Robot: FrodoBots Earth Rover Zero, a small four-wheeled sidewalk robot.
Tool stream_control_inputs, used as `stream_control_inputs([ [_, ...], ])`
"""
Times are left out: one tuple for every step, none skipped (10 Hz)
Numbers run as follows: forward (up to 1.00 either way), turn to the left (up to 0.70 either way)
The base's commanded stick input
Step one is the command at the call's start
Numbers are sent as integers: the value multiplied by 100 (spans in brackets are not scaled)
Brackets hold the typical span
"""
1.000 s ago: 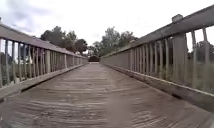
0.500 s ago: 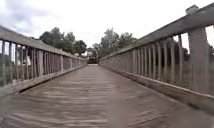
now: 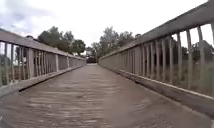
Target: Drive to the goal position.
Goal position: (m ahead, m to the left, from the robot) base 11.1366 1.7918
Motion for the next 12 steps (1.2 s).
stream_control_inputs([
  [70, 0],
  [70, 0],
  [70, 0],
  [70, 0],
  [70, 0],
  [70, 0],
  [70, 0],
  [70, 0],
  [70, 0],
  [70, 0],
  [70, 0],
  [70, 0],
])
